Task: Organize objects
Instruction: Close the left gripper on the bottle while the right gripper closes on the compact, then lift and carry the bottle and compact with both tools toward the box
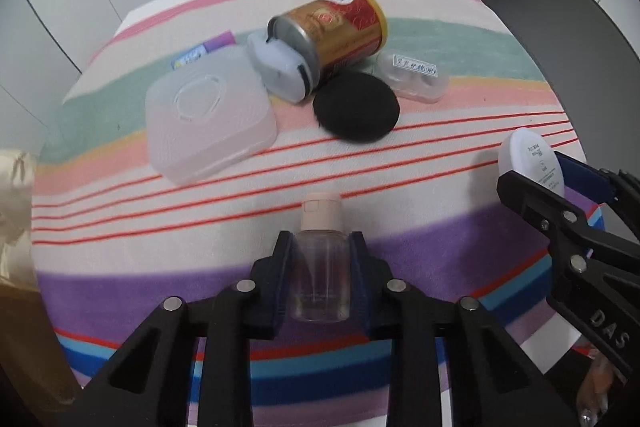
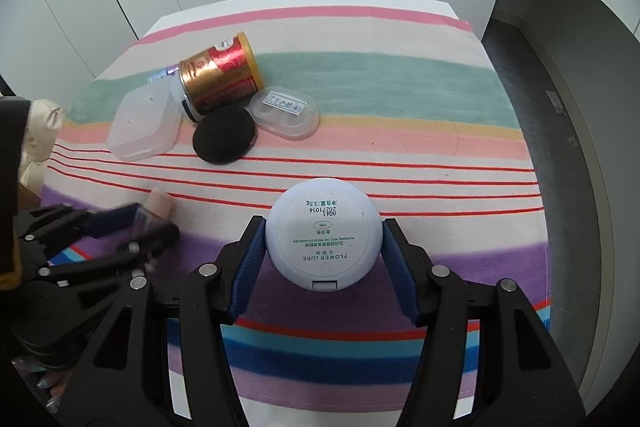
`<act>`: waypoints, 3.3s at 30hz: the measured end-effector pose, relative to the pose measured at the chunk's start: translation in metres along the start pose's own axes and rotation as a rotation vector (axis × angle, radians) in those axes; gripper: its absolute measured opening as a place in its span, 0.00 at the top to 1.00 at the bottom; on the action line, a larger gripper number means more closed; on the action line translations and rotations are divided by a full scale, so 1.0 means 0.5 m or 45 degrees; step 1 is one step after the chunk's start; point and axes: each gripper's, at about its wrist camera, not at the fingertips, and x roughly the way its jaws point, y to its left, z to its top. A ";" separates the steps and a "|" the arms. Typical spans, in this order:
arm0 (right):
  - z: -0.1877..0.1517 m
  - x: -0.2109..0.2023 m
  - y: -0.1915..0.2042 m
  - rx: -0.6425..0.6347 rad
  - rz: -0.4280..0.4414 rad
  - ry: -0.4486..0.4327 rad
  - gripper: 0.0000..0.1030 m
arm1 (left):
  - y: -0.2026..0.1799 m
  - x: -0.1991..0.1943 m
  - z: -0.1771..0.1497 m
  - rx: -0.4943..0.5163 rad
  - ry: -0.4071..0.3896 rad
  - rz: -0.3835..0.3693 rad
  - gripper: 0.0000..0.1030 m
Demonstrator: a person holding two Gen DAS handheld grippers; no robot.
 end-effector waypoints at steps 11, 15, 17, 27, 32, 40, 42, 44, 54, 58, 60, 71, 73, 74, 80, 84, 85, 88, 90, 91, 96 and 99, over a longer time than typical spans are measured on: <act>0.027 -0.034 0.019 -0.014 0.008 0.002 0.41 | 0.030 -0.035 0.026 -0.059 0.015 0.062 0.73; 0.048 -0.069 0.020 -0.004 0.006 -0.018 0.41 | 0.045 -0.079 0.045 -0.055 0.000 0.081 0.73; 0.064 -0.098 0.026 -0.017 -0.006 -0.046 0.41 | 0.054 -0.113 0.058 -0.060 -0.022 0.077 0.73; 0.149 -0.245 0.054 -0.064 -0.063 -0.137 0.41 | 0.102 -0.295 0.136 -0.109 -0.155 0.031 0.73; 0.192 -0.323 0.057 -0.046 -0.063 -0.176 0.41 | 0.111 -0.386 0.163 -0.119 -0.227 0.040 0.73; 0.242 -0.434 0.072 -0.074 -0.062 -0.259 0.41 | 0.113 -0.499 0.183 -0.115 -0.293 0.055 0.73; 0.248 -0.453 0.079 -0.089 -0.058 -0.273 0.41 | 0.112 -0.519 0.182 -0.110 -0.308 0.058 0.73; 0.250 -0.466 0.085 -0.096 -0.053 -0.282 0.41 | 0.111 -0.536 0.182 -0.107 -0.315 0.060 0.73; 0.241 -0.489 0.094 -0.102 -0.051 -0.282 0.41 | 0.094 -0.555 0.158 -0.065 -0.313 0.079 0.73; 0.237 -0.493 0.097 -0.105 -0.053 -0.280 0.41 | 0.092 -0.564 0.149 -0.069 -0.311 0.068 0.73; 0.238 -0.494 0.097 -0.107 -0.053 -0.278 0.41 | 0.094 -0.571 0.142 -0.088 -0.319 0.074 0.73; 0.164 -0.560 0.119 -0.119 -0.010 -0.295 0.41 | 0.082 -0.624 0.064 -0.071 -0.334 0.051 0.73; 0.147 -0.573 0.124 -0.130 -0.005 -0.298 0.41 | 0.081 -0.634 0.043 -0.063 -0.327 0.038 0.73; 0.140 -0.578 0.127 -0.133 -0.001 -0.299 0.41 | 0.080 -0.640 0.031 -0.060 -0.327 0.032 0.73; 0.081 -0.609 0.136 -0.133 0.027 -0.288 0.41 | 0.076 -0.673 -0.042 -0.039 -0.330 0.035 0.73; 0.032 -0.626 0.137 -0.119 0.051 -0.273 0.41 | 0.073 -0.698 -0.094 -0.010 -0.370 0.079 0.73; 0.020 -0.630 0.137 -0.115 0.056 -0.268 0.41 | 0.074 -0.703 -0.105 -0.008 -0.373 0.081 0.73; -0.012 -0.641 0.137 -0.115 0.045 -0.263 0.41 | 0.074 -0.712 -0.135 0.003 -0.362 0.065 0.73; -0.031 -0.648 0.137 -0.112 0.044 -0.259 0.41 | 0.075 -0.715 -0.155 0.003 -0.344 0.044 0.73; -0.041 -0.650 0.137 -0.108 0.049 -0.253 0.41 | 0.075 -0.716 -0.161 0.003 -0.339 0.037 0.73; -0.081 -0.656 0.137 -0.113 0.037 -0.228 0.41 | 0.082 -0.714 -0.199 -0.016 -0.310 0.004 0.73; -0.113 -0.660 0.139 -0.110 0.037 -0.206 0.41 | 0.092 -0.710 -0.221 -0.041 -0.292 -0.029 0.73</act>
